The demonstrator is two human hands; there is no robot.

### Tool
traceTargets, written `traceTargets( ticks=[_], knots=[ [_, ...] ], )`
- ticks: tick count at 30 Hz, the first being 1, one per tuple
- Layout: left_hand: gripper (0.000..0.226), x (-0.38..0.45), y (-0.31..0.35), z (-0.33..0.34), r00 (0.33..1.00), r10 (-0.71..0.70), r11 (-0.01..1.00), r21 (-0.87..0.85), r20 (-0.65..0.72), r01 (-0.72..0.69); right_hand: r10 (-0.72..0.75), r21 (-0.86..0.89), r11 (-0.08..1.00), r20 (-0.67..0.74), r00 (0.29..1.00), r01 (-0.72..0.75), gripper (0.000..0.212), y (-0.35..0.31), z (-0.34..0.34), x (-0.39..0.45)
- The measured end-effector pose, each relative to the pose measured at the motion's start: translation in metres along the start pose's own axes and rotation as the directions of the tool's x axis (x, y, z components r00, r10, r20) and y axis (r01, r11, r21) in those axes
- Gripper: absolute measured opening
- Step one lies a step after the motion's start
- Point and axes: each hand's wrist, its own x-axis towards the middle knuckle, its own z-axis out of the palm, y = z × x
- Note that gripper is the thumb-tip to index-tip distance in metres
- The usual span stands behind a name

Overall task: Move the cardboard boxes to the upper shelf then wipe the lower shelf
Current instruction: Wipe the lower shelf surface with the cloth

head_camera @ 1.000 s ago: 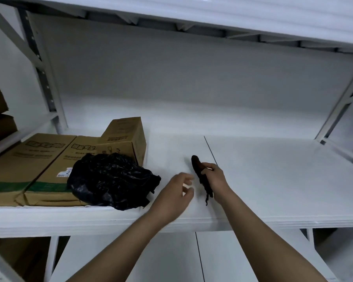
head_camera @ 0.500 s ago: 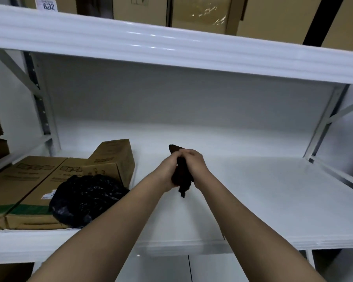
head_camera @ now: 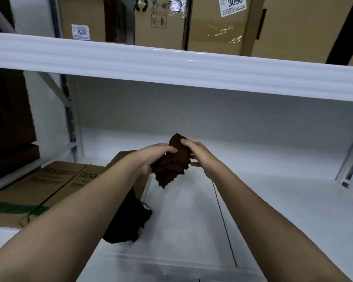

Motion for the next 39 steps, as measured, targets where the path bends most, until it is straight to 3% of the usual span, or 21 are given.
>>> traceTargets(
  ticks=[4,8,10,12,14,20,24,27,32,35,39],
  knots=[
    [0.004,-0.011,0.004,-0.037,0.998,0.059,0.998,0.038,-0.008,-0.059,0.032,0.189,0.980,0.140,0.990,-0.058,0.036,-0.011,0.021,0.009],
    [0.009,-0.020,0.003,-0.075,0.999,0.034,0.991,0.131,-0.007,-0.033,-0.042,0.357,0.934,0.095,0.995,0.005,0.029,-0.020,0.054,0.023],
    [0.025,-0.027,0.000,-0.109,0.998,-0.009,0.985,0.172,-0.059,0.019,-0.049,0.376,0.926,0.059,0.997,0.023,0.027,-0.028,0.085,0.031],
    [0.034,-0.031,-0.004,-0.134,0.993,-0.065,0.989,0.128,-0.093,0.077,-0.041,0.407,0.913,0.018,0.999,0.030,0.025,-0.033,0.105,0.037],
    [0.030,-0.035,-0.008,-0.162,0.990,-0.111,0.993,0.042,-0.083,0.114,-0.023,0.433,0.901,-0.018,1.000,0.029,0.023,-0.039,0.128,0.045],
    [0.021,-0.047,-0.020,-0.234,0.968,-0.105,0.991,0.059,-0.227,0.122,-0.050,0.252,0.965,-0.102,0.994,0.074,0.028,-0.056,0.197,0.073],
    [0.023,-0.043,-0.026,-0.259,0.901,0.047,0.994,0.108,-0.431,0.000,-0.053,0.104,0.992,-0.168,0.984,0.071,0.035,-0.058,0.224,0.091],
    [0.014,-0.034,-0.029,-0.268,0.854,0.106,0.992,-0.003,-0.509,-0.126,-0.032,0.028,0.999,-0.186,0.982,0.038,0.029,-0.059,0.235,0.100],
    [0.006,-0.015,-0.029,-0.280,0.815,0.087,0.969,-0.140,-0.572,-0.202,-0.001,0.005,1.000,-0.191,0.982,0.002,0.045,-0.058,0.246,0.130],
    [0.015,-0.002,-0.029,-0.289,0.797,0.007,0.964,-0.207,-0.604,-0.165,0.005,-0.036,0.999,-0.159,0.987,-0.011,0.039,-0.059,0.253,0.151],
    [0.026,0.020,-0.031,-0.309,0.773,0.012,0.972,-0.175,-0.635,-0.159,0.025,-0.089,0.996,-0.075,0.997,-0.031,0.028,-0.057,0.264,0.178]
  ],
)
